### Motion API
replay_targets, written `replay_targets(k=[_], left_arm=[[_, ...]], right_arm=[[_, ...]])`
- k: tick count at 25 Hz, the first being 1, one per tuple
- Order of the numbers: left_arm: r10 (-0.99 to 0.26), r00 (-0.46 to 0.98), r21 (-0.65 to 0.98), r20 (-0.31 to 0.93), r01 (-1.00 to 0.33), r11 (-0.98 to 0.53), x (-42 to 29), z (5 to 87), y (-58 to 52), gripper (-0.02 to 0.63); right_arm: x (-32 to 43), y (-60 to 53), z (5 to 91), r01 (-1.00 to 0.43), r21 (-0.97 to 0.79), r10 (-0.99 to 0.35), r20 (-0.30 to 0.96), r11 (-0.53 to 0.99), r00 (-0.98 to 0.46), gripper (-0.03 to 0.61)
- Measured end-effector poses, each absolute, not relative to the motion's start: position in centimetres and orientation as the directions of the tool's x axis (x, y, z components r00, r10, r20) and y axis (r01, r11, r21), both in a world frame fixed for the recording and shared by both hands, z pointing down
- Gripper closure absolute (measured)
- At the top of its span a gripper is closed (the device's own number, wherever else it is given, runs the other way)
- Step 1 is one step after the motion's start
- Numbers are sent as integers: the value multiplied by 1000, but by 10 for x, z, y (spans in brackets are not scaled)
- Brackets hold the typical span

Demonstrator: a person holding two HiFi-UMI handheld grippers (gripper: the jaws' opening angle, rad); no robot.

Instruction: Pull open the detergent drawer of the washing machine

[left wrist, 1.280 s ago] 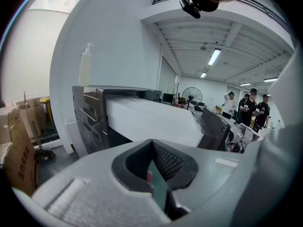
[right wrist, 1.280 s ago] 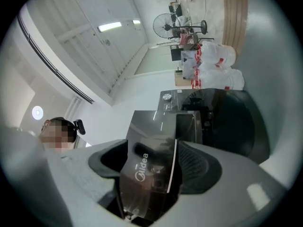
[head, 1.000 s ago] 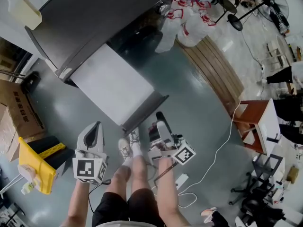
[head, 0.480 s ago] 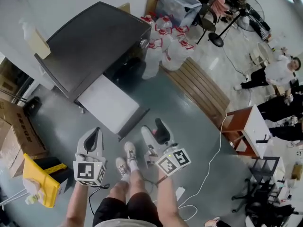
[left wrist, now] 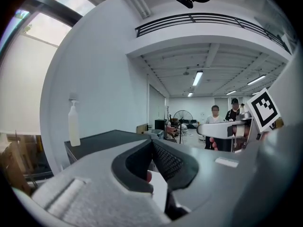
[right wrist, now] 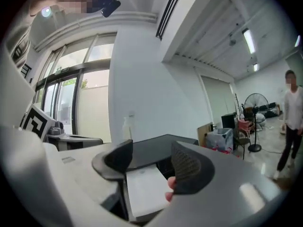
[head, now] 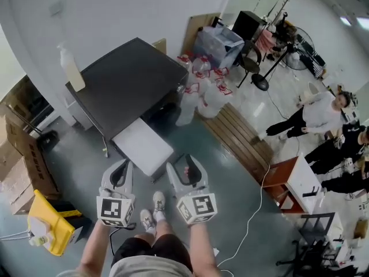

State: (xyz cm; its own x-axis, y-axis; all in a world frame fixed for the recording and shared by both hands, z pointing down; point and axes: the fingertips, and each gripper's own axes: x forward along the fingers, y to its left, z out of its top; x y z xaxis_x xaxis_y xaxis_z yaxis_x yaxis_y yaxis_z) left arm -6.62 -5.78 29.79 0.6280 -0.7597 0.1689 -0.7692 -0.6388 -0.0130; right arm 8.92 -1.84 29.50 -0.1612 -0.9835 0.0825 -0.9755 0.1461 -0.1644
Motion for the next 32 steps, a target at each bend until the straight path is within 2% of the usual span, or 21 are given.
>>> replay_targets(k=[9, 12, 15, 20, 32], left_arm=[[-800, 590, -55, 107, -800, -598, -87, 243, -47, 603], [-816, 569, -58, 102, -815, -576, -96, 236, -41, 603], [-829, 550, -52, 104, -829, -557, -103, 236, -35, 603], [-840, 530, -50, 112, -842, -538, -112, 239, -26, 603], [-855, 506, -52, 108, -856, -514, -124, 239, -23, 603]], right_arm=[[67, -2, 255, -986, -28, -984, 68, 166, -167, 435], [61, 3, 247, -985, -1, -984, 57, 170, -170, 480], [56, 6, 243, -982, 6, -981, 50, 188, -187, 488], [50, 15, 241, -981, 34, -980, 47, 193, -191, 574], [35, 11, 238, -970, 52, -971, 39, 236, -234, 574]])
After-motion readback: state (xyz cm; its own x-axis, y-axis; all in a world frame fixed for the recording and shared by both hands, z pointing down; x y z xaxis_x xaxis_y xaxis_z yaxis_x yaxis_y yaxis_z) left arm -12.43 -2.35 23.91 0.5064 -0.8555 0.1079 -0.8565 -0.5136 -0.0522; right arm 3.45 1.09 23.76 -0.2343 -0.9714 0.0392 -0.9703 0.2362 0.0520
